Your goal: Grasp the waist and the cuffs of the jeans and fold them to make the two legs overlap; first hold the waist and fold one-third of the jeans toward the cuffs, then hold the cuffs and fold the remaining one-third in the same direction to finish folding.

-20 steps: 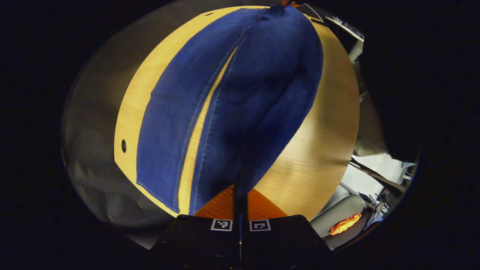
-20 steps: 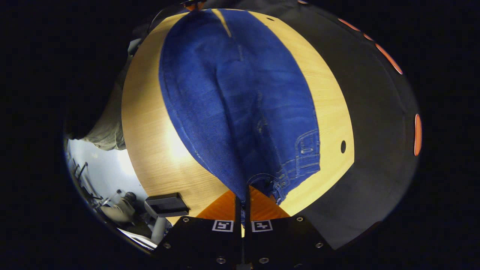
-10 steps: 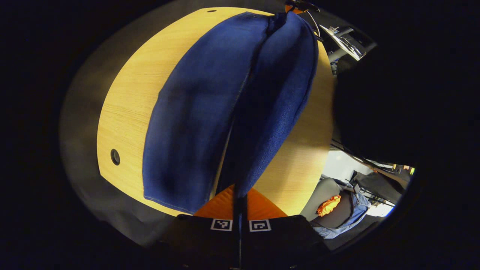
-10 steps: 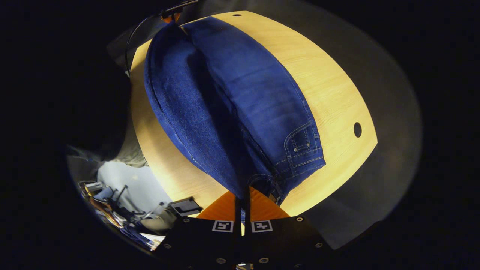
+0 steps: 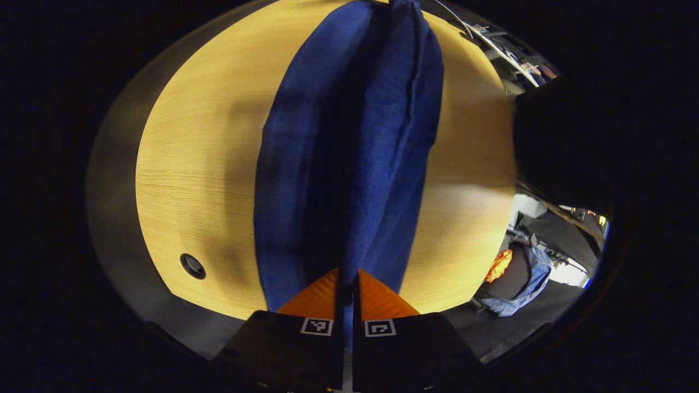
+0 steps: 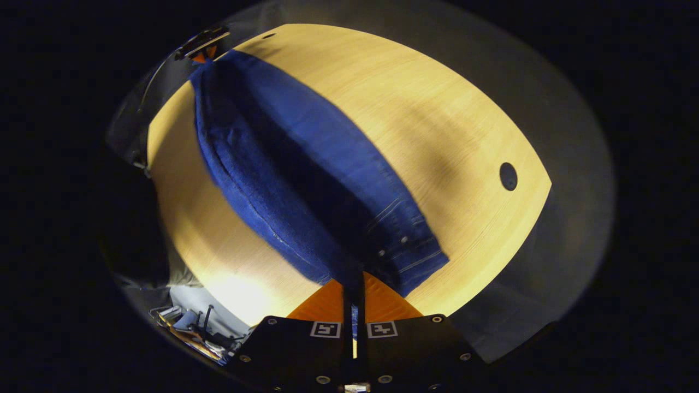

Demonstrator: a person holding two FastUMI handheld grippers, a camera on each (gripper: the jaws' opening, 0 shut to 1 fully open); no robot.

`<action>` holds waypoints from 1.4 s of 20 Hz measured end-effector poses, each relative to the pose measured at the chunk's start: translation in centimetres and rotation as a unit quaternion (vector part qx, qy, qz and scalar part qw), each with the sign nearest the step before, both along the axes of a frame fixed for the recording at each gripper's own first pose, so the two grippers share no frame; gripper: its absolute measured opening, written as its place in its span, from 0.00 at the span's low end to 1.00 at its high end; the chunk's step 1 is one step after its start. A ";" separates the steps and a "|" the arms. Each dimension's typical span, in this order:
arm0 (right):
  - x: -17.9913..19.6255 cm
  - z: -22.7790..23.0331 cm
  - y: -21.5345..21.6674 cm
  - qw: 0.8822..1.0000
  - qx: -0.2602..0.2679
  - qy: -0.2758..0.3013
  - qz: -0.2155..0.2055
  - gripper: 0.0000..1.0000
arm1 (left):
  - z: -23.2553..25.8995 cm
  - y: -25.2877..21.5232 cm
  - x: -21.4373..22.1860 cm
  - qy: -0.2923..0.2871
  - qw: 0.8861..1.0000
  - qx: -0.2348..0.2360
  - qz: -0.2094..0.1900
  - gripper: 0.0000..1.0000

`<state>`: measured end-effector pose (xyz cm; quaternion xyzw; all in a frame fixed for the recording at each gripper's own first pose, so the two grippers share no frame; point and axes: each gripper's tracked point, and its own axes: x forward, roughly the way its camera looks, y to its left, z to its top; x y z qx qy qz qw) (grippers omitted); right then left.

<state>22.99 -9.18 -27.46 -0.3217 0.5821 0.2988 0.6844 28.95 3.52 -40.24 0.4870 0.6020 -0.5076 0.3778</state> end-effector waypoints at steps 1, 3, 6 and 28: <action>0.9 -0.7 0.1 1.000 -0.003 -0.002 -0.016 0.05 | -0.4 0.0 1.0 -0.014 1.000 0.009 0.000 0.10; 2.5 -1.4 -0.1 0.999 -0.012 -0.022 -0.035 0.13 | -0.9 0.2 3.3 -0.049 0.999 0.012 0.016 0.31; 5.7 -1.0 0.0 0.995 -0.016 -0.084 -0.054 0.78 | -1.3 -2.3 8.7 -0.169 0.982 -0.044 0.068 0.99; 7.5 11.4 -5.2 0.814 0.254 -0.373 -0.365 0.99 | 10.7 -22.7 22.7 -0.539 0.605 -0.356 0.465 0.99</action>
